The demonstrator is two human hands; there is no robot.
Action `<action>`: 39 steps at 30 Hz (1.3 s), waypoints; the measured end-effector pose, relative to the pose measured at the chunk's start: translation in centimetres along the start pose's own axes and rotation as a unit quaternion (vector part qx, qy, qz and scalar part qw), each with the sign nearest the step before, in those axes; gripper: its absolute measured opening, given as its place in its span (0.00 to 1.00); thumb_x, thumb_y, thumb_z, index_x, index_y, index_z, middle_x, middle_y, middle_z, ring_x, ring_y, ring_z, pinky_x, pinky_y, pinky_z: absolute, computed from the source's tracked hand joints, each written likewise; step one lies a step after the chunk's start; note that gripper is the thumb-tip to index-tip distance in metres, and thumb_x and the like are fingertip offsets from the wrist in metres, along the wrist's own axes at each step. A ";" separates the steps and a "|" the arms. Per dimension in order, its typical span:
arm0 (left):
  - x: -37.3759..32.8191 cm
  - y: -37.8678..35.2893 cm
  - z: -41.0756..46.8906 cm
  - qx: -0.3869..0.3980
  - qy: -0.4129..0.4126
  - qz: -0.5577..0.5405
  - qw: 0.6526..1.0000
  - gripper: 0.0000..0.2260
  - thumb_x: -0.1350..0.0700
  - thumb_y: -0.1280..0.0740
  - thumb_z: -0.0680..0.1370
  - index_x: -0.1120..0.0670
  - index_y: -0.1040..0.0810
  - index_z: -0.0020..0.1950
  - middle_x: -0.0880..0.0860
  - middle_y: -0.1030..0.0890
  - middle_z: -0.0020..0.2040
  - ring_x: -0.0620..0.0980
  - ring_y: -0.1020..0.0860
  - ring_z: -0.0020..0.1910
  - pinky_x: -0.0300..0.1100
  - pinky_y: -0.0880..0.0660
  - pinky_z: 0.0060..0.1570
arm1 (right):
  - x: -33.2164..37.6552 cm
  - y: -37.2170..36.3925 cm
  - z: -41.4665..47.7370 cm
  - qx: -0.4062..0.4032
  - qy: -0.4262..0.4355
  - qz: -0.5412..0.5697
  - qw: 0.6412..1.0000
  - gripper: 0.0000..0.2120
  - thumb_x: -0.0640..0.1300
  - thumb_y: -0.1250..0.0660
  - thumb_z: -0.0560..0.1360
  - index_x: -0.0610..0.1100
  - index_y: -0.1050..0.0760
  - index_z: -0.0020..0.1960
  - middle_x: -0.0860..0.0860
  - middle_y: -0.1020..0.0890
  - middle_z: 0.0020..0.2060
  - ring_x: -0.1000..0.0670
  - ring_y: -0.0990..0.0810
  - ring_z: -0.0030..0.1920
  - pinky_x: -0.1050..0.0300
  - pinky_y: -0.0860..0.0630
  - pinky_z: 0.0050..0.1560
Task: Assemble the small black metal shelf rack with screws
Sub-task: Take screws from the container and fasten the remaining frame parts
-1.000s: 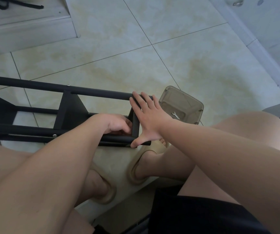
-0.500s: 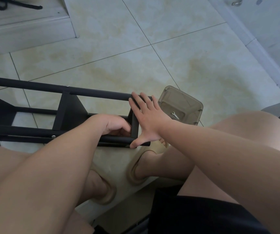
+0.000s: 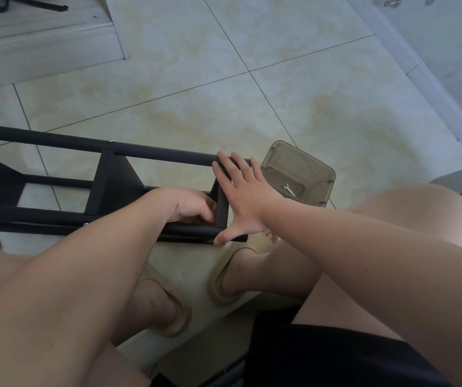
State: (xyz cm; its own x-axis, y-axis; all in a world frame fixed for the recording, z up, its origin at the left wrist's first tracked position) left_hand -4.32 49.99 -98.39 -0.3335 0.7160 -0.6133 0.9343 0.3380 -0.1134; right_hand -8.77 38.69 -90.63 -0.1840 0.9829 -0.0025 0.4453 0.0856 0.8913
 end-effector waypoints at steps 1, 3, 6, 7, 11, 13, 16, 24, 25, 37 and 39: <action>0.0 0.0 0.0 0.000 -0.001 0.001 1.000 0.13 0.70 0.36 0.76 0.65 0.20 0.58 0.63 0.18 0.52 0.59 0.21 0.52 0.52 0.26 0.60 | 0.0 0.0 0.0 0.001 0.000 -0.001 1.000 0.74 0.85 0.38 0.56 0.40 0.65 0.82 0.42 0.64 0.81 0.37 0.65 0.80 0.35 0.62 0.78; 0.0 0.0 0.1 0.000 -0.003 -0.001 1.000 0.14 0.71 0.36 0.75 0.67 0.21 0.60 0.63 0.19 0.53 0.60 0.21 0.53 0.55 0.27 0.64 | 0.0 0.0 0.0 0.002 0.001 -0.001 1.000 0.74 0.85 0.38 0.56 0.40 0.65 0.82 0.42 0.64 0.81 0.37 0.65 0.80 0.35 0.62 0.78; 0.0 -0.1 0.2 0.006 -0.004 -0.012 1.000 0.15 0.72 0.36 0.75 0.69 0.23 0.62 0.64 0.19 0.53 0.60 0.21 0.52 0.55 0.27 0.63 | 0.0 0.1 -0.1 0.003 0.000 -0.002 1.000 0.74 0.85 0.38 0.56 0.40 0.65 0.82 0.42 0.63 0.81 0.37 0.64 0.80 0.35 0.61 0.78; 0.0 -0.1 0.2 0.007 -0.004 -0.014 1.000 0.15 0.72 0.36 0.75 0.68 0.23 0.62 0.63 0.19 0.52 0.60 0.21 0.52 0.54 0.27 0.62 | 0.0 0.2 -0.1 0.003 0.000 -0.003 1.000 0.74 0.85 0.38 0.56 0.40 0.65 0.82 0.41 0.63 0.81 0.37 0.64 0.80 0.35 0.61 0.78; 0.3 0.1 0.3 0.013 0.015 -0.032 0.999 0.10 0.69 0.36 0.76 0.62 0.18 0.54 0.61 0.18 0.50 0.59 0.20 0.50 0.52 0.26 0.60 | 0.0 0.3 -0.1 0.004 -0.001 -0.001 1.000 0.74 0.84 0.38 0.56 0.40 0.65 0.82 0.41 0.63 0.81 0.37 0.64 0.80 0.35 0.61 0.78; 0.6 0.0 0.2 0.019 0.041 -0.019 0.999 0.08 0.64 0.35 0.76 0.58 0.16 0.47 0.58 0.16 0.44 0.56 0.19 0.45 0.48 0.24 0.53 | 0.1 0.3 -0.1 0.005 -0.001 0.002 1.000 0.74 0.84 0.37 0.56 0.40 0.65 0.82 0.42 0.63 0.81 0.37 0.64 0.80 0.35 0.61 0.78; 0.6 0.2 0.2 0.002 0.053 0.007 0.999 0.07 0.63 0.33 0.75 0.57 0.16 0.42 0.55 0.17 0.37 0.53 0.20 0.37 0.42 0.25 0.43 | 0.1 0.3 -0.1 0.005 -0.002 0.000 1.000 0.74 0.84 0.37 0.56 0.40 0.65 0.82 0.42 0.63 0.81 0.37 0.65 0.80 0.35 0.61 0.78; 0.2 0.4 0.0 -0.022 0.023 0.019 0.999 0.10 0.67 0.35 0.74 0.61 0.17 0.50 0.59 0.18 0.41 0.56 0.21 0.40 0.43 0.26 0.44 | 0.0 0.1 -0.1 0.006 -0.003 0.006 1.000 0.74 0.84 0.37 0.56 0.40 0.65 0.82 0.42 0.63 0.81 0.38 0.65 0.80 0.35 0.61 0.78; 0.2 0.4 0.1 -0.024 0.023 0.019 0.999 0.10 0.67 0.35 0.73 0.61 0.17 0.51 0.59 0.18 0.41 0.56 0.21 0.40 0.43 0.26 0.44 | 0.0 0.1 -0.1 0.007 -0.003 0.007 1.000 0.74 0.84 0.37 0.56 0.40 0.65 0.82 0.42 0.63 0.81 0.38 0.65 0.80 0.35 0.61 0.78; 0.6 0.4 0.1 -0.013 0.072 0.025 0.997 0.09 0.61 0.33 0.75 0.55 0.14 0.38 0.53 0.16 0.35 0.50 0.19 0.32 0.40 0.25 0.39 | 0.0 0.2 -0.1 0.008 -0.003 0.005 1.000 0.74 0.84 0.37 0.56 0.40 0.65 0.82 0.42 0.64 0.81 0.37 0.64 0.80 0.35 0.60 0.78; 0.8 0.5 0.1 -0.015 0.086 0.034 0.996 0.13 0.59 0.31 0.75 0.53 0.15 0.31 0.52 0.17 0.33 0.49 0.19 0.30 0.39 0.25 0.37 | 0.1 0.2 -0.1 0.009 -0.003 0.004 1.000 0.74 0.84 0.37 0.56 0.40 0.65 0.82 0.42 0.64 0.81 0.37 0.65 0.80 0.34 0.60 0.78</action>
State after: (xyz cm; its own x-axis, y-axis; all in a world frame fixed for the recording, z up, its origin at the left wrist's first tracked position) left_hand -4.11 50.67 -99.00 -0.2892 0.8310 -0.4752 0.9519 0.3022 -0.0508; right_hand -8.81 38.74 -90.42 -0.1752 0.9845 0.0024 0.4630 0.0802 0.8827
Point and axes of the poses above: each hand's wrist, its own z-axis towards the middle knuckle, its own y-axis out of the back of the hand, x = y × z, the point moved 5 cm from there along z, towards the middle knuckle
